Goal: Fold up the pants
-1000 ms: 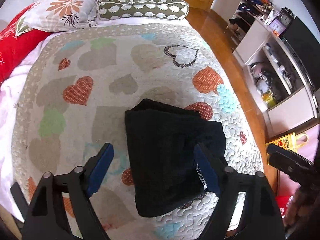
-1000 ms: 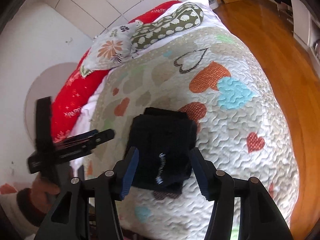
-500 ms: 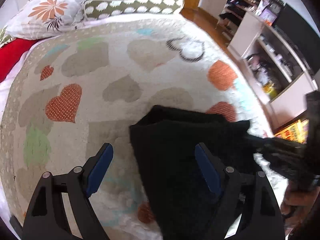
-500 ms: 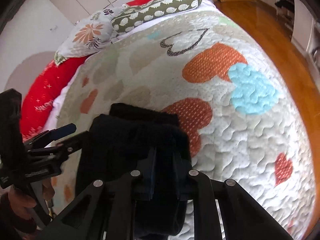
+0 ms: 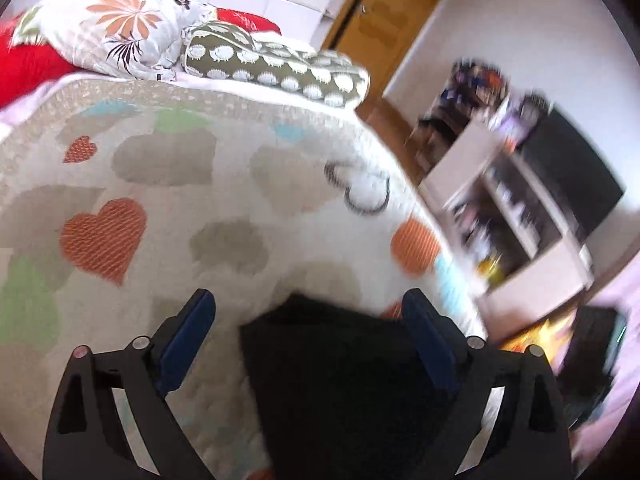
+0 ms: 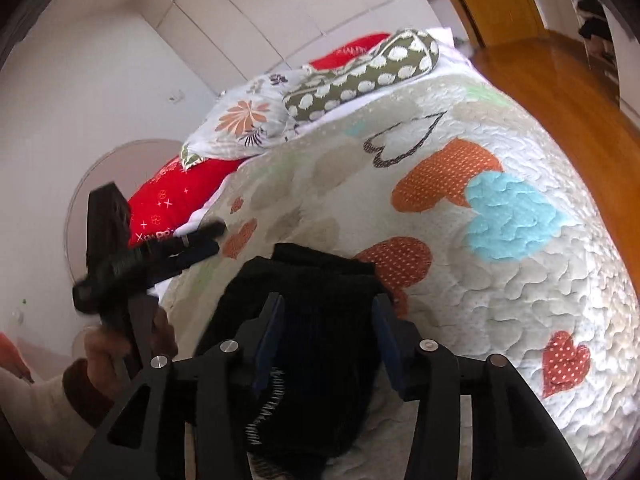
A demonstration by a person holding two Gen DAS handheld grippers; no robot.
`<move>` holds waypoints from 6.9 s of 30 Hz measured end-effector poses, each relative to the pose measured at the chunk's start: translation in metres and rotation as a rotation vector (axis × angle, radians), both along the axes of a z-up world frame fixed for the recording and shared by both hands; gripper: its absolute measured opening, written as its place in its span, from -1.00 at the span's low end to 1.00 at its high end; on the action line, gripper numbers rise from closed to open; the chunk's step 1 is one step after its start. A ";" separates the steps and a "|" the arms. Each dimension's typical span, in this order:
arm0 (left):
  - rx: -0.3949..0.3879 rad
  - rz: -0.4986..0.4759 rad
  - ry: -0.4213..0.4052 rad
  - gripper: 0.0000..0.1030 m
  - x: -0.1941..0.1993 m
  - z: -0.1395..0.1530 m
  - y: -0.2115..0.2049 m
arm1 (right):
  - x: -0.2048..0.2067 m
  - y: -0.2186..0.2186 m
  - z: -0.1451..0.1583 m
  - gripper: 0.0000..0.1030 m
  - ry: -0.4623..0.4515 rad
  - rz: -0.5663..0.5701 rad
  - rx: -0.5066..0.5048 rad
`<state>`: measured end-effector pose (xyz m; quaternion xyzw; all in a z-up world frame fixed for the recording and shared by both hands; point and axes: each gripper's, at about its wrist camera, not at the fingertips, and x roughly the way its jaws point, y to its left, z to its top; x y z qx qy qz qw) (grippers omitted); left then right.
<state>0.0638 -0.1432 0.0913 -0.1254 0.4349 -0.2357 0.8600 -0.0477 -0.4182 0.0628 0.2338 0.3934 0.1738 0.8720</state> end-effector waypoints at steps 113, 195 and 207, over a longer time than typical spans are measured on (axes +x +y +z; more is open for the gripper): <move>-0.011 -0.207 0.052 0.21 -0.085 -0.003 0.019 | -0.026 0.086 0.011 -0.27 0.005 -0.019 0.056; 0.392 0.228 -0.311 0.77 -0.188 0.038 0.105 | -0.102 0.208 0.048 0.59 -0.100 -0.171 -0.412; 0.383 0.220 -0.304 0.77 -0.187 0.034 0.102 | -0.096 0.209 0.042 0.59 -0.080 -0.158 -0.418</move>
